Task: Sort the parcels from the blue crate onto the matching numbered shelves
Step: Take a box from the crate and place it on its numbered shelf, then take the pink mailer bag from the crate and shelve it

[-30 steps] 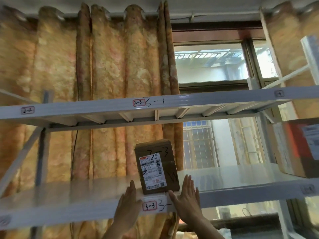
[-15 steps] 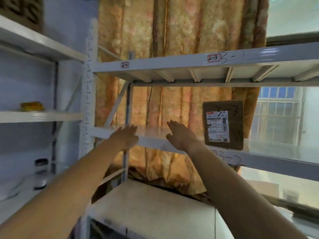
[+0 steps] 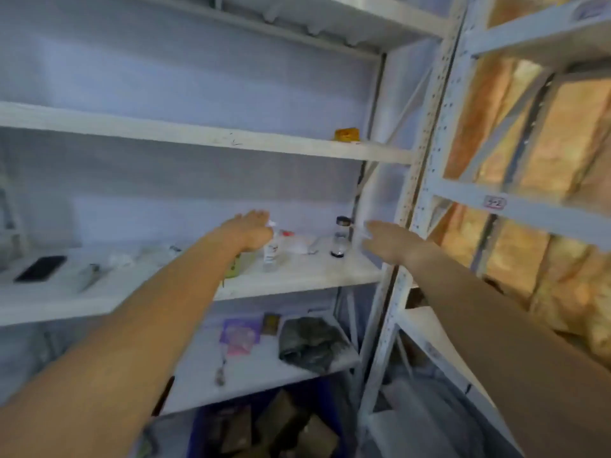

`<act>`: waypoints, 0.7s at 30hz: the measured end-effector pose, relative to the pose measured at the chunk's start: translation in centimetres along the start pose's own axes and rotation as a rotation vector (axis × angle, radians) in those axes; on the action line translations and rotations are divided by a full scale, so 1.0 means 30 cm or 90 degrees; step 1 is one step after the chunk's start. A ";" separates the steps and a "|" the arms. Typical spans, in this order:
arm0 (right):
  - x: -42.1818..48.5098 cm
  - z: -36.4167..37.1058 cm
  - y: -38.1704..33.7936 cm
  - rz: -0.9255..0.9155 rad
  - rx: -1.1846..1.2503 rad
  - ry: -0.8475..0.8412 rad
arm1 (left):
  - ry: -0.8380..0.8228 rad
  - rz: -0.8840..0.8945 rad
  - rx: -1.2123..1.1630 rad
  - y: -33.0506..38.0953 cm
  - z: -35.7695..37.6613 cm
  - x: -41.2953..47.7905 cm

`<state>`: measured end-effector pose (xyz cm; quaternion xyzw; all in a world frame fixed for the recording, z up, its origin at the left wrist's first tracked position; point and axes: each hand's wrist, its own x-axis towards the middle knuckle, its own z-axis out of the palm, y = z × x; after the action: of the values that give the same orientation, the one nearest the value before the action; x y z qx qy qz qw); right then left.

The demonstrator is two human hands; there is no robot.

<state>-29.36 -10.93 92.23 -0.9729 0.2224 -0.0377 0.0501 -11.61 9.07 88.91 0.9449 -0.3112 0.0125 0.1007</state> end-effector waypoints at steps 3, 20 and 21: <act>0.086 0.144 -0.141 -0.056 -0.002 -0.038 | -0.035 -0.050 -0.014 -0.175 0.112 -0.054; 0.337 1.042 -0.268 0.006 0.037 -0.388 | -0.275 -0.033 0.002 -0.665 0.831 -0.037; 0.355 1.102 -0.255 0.010 0.038 -0.409 | -0.288 -0.039 -0.005 -0.685 0.884 -0.024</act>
<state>-13.36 -6.05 60.85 -0.9315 0.2014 0.2650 0.1466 -1.10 20.41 59.12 0.9323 -0.2971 -0.2039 0.0327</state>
